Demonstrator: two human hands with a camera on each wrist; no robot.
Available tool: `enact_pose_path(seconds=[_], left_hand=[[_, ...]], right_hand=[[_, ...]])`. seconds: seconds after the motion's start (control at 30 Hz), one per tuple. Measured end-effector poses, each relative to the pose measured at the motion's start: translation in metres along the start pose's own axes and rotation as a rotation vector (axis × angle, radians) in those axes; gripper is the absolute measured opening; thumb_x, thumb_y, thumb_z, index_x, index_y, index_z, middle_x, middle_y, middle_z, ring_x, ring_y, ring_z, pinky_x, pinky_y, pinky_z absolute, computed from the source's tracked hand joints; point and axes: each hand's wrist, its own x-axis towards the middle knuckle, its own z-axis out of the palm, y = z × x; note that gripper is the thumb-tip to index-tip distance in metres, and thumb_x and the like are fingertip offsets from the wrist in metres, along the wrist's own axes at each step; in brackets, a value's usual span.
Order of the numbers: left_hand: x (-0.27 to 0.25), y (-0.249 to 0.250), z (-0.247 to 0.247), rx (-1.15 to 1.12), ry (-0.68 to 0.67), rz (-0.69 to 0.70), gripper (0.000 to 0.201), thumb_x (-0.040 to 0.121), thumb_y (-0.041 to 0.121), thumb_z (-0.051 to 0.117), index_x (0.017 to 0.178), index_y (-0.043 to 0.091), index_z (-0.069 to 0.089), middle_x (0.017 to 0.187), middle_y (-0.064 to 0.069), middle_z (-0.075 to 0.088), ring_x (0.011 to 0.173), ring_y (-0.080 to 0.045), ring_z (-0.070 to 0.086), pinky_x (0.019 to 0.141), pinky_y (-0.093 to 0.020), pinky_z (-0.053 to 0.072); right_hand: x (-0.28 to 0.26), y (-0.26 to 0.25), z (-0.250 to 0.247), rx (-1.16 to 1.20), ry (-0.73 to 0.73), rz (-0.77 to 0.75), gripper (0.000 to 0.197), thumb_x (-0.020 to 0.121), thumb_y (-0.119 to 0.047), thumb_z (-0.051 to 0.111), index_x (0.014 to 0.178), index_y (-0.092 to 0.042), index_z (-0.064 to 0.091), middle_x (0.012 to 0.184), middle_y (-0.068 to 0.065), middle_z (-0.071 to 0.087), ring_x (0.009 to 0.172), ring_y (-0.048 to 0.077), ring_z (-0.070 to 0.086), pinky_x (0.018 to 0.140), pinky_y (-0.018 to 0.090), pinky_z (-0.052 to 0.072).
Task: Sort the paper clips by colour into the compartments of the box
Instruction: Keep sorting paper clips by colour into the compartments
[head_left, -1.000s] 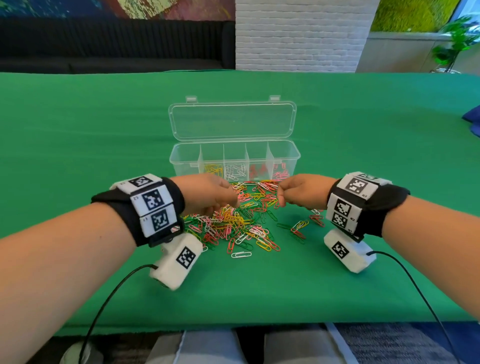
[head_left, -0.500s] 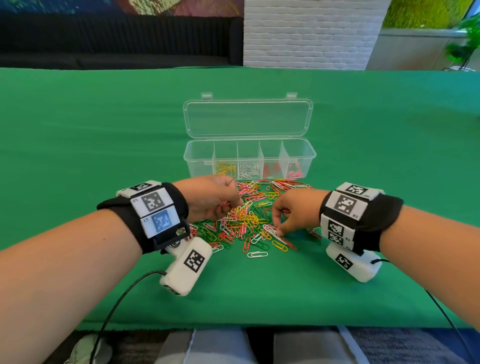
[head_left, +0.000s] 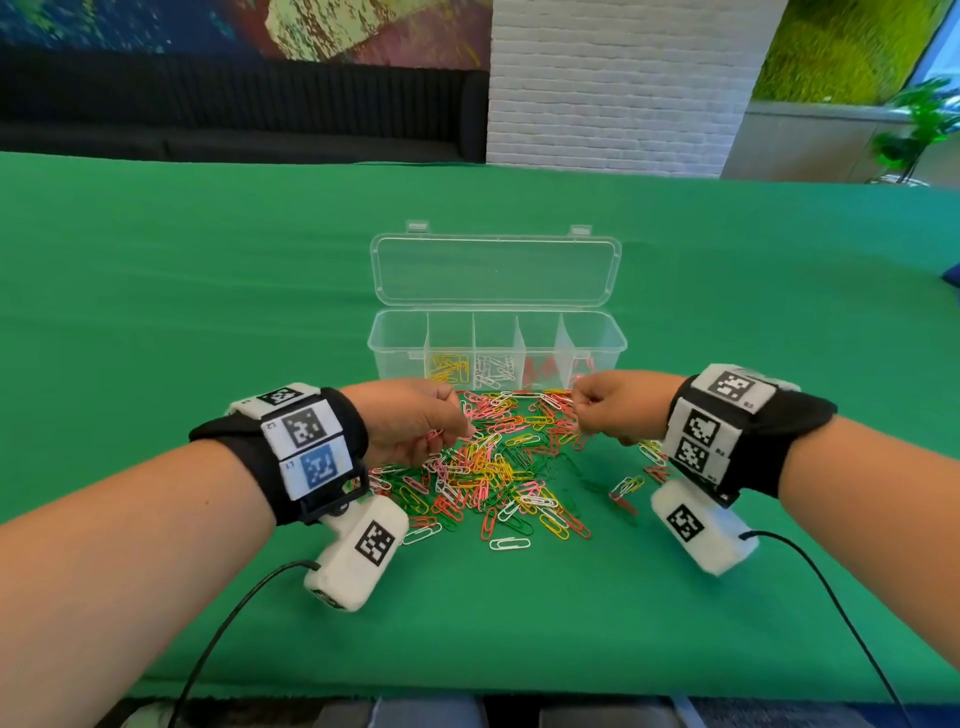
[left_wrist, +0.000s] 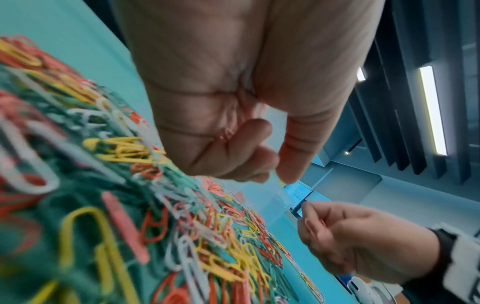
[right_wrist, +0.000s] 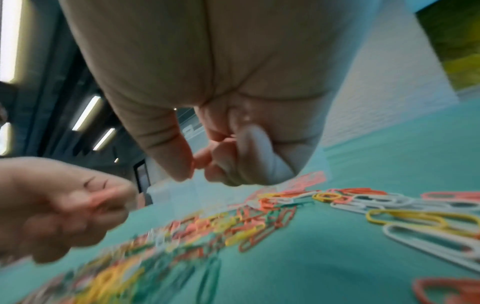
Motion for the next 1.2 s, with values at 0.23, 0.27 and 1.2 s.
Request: enact_pose_path(seconds=[0.23, 0.27, 1.2], left_hand=[[0.016, 0.035, 0.011, 0.080, 0.097, 0.159, 0.037, 0.080, -0.007, 0.060, 0.058, 0.015, 0.038, 0.053, -0.002, 0.045, 0.046, -0.011, 0.034, 0.046, -0.021, 0.025], [0.019, 0.041, 0.013, 0.087, 0.107, 0.179, 0.039, 0.079, -0.007, 0.062, 0.057, 0.015, 0.039, 0.048, 0.000, 0.044, 0.044, -0.011, 0.033, 0.047, -0.022, 0.025], [0.132, 0.155, 0.065, 0.289, 0.198, 0.033, 0.022, 0.095, 0.009, 0.045, 0.074, 0.006, 0.049, 0.079, -0.007, 0.054, 0.073, -0.017, 0.057, 0.073, -0.023, 0.050]], right_hand=[[0.014, 0.012, -0.028, 0.494, 0.122, 0.037, 0.026, 0.087, 0.011, 0.045, 0.076, -0.014, 0.047, 0.054, 0.007, 0.043, 0.041, 0.014, 0.038, 0.041, 0.020, 0.032], [0.016, 0.014, -0.032, 0.527, 0.119, 0.045, 0.028, 0.088, 0.011, 0.043, 0.082, -0.015, 0.049, 0.054, 0.006, 0.041, 0.037, 0.011, 0.037, 0.038, 0.018, 0.031], [0.069, 0.030, -0.097, 1.029, 0.125, 0.229, 0.015, 0.093, -0.007, 0.039, 0.100, 0.004, 0.046, 0.082, 0.016, 0.047, 0.072, 0.022, 0.049, 0.077, 0.032, 0.044]])
